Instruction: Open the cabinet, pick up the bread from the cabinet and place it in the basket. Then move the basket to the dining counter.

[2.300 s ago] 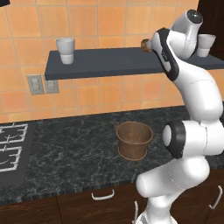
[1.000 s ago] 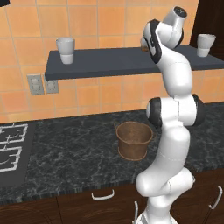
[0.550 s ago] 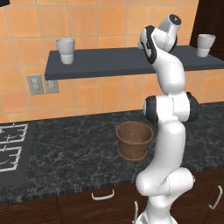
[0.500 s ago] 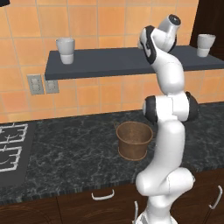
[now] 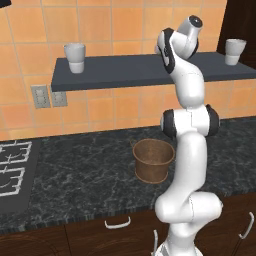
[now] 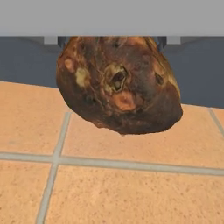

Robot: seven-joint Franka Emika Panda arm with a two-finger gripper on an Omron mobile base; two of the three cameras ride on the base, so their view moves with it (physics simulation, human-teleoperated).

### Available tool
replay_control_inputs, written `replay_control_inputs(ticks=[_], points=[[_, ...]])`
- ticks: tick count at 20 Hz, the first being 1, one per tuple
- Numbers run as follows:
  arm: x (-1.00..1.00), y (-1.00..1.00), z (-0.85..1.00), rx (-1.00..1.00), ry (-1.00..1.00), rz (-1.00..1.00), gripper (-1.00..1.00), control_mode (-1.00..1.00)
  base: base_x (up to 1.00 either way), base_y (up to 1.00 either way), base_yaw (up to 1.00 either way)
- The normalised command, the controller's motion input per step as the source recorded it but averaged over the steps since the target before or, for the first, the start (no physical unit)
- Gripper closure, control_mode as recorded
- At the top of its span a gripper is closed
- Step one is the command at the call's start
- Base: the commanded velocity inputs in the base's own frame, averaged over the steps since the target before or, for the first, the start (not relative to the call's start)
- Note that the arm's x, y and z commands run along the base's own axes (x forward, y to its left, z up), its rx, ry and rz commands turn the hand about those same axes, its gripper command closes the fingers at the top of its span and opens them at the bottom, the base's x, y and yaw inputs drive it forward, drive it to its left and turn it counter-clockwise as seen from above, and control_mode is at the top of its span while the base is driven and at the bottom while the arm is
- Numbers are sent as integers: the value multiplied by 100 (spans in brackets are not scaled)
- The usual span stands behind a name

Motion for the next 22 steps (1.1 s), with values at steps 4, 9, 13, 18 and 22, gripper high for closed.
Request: replay_control_inputs(ticks=[4,9,13,18,22], points=[[2,24,-35,0,-7,5,100,-100,0,0,0],[-31,47,-35,3,-21,5,100,-100,0,0,0],[-87,71,-12,7,-25,4,100,-100,0,0,0],[-100,59,0,3,-2,7,100,-100,0,0,0],[-100,48,7,1,-11,2,100,-100,0,0,0]])
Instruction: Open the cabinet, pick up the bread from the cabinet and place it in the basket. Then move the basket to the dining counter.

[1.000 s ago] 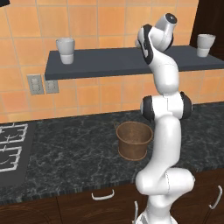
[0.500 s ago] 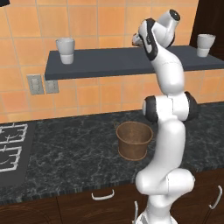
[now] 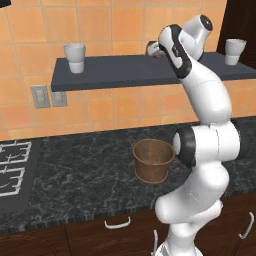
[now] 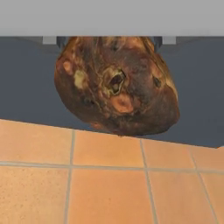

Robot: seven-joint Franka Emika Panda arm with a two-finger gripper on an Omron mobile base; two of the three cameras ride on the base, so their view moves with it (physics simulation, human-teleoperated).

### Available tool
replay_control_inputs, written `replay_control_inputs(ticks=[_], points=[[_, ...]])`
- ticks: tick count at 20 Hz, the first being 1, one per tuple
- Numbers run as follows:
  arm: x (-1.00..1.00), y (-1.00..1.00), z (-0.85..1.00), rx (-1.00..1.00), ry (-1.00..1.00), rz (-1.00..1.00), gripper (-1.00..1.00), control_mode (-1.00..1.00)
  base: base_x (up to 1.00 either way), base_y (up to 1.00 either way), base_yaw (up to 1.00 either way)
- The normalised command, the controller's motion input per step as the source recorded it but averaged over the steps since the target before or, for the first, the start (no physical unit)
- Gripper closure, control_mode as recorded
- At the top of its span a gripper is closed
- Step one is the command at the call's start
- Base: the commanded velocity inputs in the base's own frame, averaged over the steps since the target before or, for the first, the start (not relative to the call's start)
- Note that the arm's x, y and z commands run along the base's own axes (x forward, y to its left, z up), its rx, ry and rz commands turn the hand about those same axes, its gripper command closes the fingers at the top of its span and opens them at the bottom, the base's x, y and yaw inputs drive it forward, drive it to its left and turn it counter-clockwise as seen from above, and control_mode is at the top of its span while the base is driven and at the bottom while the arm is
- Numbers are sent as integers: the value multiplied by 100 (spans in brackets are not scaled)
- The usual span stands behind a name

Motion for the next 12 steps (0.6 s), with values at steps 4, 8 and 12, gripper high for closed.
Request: replay_control_inputs(ticks=[4,8,12], points=[[-100,36,34,2,-3,0,100,-100,0,0,0],[-100,23,35,5,3,1,100,-100,0,0,0],[-100,13,36,5,7,1,100,-100,0,0,0]])
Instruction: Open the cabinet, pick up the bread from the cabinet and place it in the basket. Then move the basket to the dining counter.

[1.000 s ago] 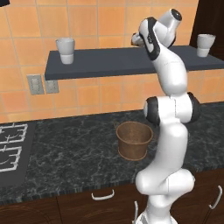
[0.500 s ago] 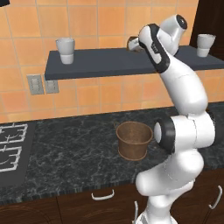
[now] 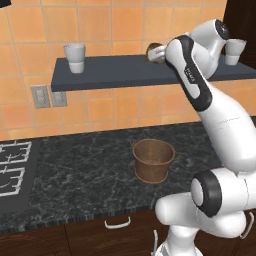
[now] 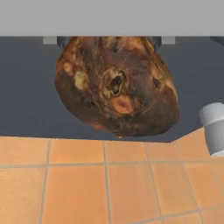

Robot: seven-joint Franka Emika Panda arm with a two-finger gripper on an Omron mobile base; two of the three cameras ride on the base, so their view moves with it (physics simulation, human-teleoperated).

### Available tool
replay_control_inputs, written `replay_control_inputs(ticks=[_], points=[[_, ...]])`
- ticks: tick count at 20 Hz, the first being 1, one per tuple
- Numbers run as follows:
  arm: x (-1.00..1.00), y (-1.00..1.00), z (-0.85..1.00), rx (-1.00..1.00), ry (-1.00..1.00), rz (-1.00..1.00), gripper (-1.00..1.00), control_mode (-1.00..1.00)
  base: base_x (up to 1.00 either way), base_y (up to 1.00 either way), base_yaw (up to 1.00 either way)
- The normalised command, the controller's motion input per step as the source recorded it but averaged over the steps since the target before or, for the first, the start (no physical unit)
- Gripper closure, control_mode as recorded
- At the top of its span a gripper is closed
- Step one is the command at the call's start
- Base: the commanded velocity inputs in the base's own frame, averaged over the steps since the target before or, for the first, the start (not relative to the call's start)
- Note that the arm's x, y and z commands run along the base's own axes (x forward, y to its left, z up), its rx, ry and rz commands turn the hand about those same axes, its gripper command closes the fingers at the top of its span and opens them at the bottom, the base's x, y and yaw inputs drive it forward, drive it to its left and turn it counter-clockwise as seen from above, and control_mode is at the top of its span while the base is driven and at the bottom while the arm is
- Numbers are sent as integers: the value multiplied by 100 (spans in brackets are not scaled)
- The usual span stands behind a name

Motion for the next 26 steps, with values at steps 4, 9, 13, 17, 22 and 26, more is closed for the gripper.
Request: replay_control_inputs(ticks=[4,9,13,17,22,26], points=[[-100,3,6,1,2,0,100,-100,0,0,0],[-100,15,-13,0,0,0,100,-100,0,0,0],[-100,0,-28,0,10,0,100,-100,0,0,0],[-100,1,-51,-7,20,0,100,-100,0,0,0],[-100,0,-69,-12,21,0,100,-100,0,0,0],[-50,0,-87,-8,25,0,100,-100,0,0,0]])
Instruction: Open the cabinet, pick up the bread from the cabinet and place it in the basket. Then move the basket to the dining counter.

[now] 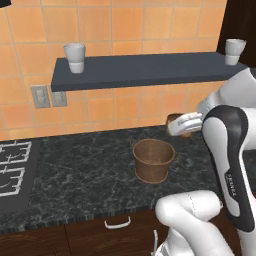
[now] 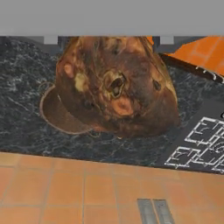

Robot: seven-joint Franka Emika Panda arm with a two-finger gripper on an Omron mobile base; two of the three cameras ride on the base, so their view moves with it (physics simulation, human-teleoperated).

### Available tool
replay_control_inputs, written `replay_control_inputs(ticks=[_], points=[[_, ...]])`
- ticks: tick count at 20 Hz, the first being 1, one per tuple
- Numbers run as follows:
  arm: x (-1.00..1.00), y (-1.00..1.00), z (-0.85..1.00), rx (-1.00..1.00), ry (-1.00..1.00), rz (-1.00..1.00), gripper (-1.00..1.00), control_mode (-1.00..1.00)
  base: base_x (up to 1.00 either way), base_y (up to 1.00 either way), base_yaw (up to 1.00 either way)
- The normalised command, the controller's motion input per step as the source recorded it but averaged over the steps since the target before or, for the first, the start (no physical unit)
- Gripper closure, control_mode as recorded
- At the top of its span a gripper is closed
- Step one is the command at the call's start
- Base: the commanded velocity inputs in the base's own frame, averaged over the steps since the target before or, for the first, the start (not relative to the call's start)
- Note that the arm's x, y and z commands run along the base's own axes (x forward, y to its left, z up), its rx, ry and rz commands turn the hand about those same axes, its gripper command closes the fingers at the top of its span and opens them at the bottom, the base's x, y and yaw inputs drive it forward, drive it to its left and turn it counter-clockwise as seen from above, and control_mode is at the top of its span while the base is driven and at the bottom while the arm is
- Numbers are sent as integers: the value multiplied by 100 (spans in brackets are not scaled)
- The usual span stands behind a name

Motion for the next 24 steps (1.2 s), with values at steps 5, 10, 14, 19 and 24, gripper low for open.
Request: replay_control_inputs(ticks=[5,10,14,19,24], points=[[24,0,-91,-2,10,-7,100,-100,0,0,0],[65,0,-69,0,6,-8,100,-100,0,0,0],[47,0,-59,0,2,-6,100,-100,0,0,0],[40,0,-43,0,8,-6,100,-100,0,0,0],[33,-6,-28,-1,8,-5,100,-100,0,0,0]])
